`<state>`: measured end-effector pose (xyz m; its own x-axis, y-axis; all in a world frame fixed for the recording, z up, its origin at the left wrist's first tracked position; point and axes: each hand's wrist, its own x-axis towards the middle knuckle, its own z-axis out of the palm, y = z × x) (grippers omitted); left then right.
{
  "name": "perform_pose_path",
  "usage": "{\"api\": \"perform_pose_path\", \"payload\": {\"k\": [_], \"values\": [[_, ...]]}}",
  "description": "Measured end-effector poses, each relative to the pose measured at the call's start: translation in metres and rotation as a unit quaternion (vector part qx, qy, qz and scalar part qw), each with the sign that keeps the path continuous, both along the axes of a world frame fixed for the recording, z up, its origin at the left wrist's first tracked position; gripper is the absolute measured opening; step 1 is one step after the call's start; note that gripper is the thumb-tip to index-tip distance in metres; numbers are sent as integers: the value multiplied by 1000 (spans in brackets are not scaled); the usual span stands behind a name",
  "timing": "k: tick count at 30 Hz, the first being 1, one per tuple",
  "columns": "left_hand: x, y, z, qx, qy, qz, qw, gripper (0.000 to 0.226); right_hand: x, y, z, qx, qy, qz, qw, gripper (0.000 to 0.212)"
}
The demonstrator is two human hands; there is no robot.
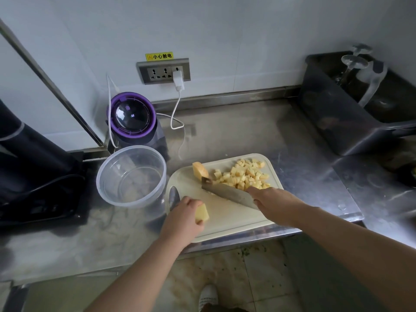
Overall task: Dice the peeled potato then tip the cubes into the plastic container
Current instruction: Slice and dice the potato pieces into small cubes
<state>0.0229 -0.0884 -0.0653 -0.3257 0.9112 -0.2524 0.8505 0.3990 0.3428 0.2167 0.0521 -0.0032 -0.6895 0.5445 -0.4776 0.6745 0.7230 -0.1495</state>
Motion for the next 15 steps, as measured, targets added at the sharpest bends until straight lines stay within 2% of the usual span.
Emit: {"api": "perform_pose_path", "payload": {"k": [7,15], "values": [[17,-8,-4,48,-56,112,991,55,1,-34,5,-37,18,-43,998,16],[24,-8,-12,68,-56,169,982,34,-19,-67,-10,-68,-8,-49,996,33]]}}
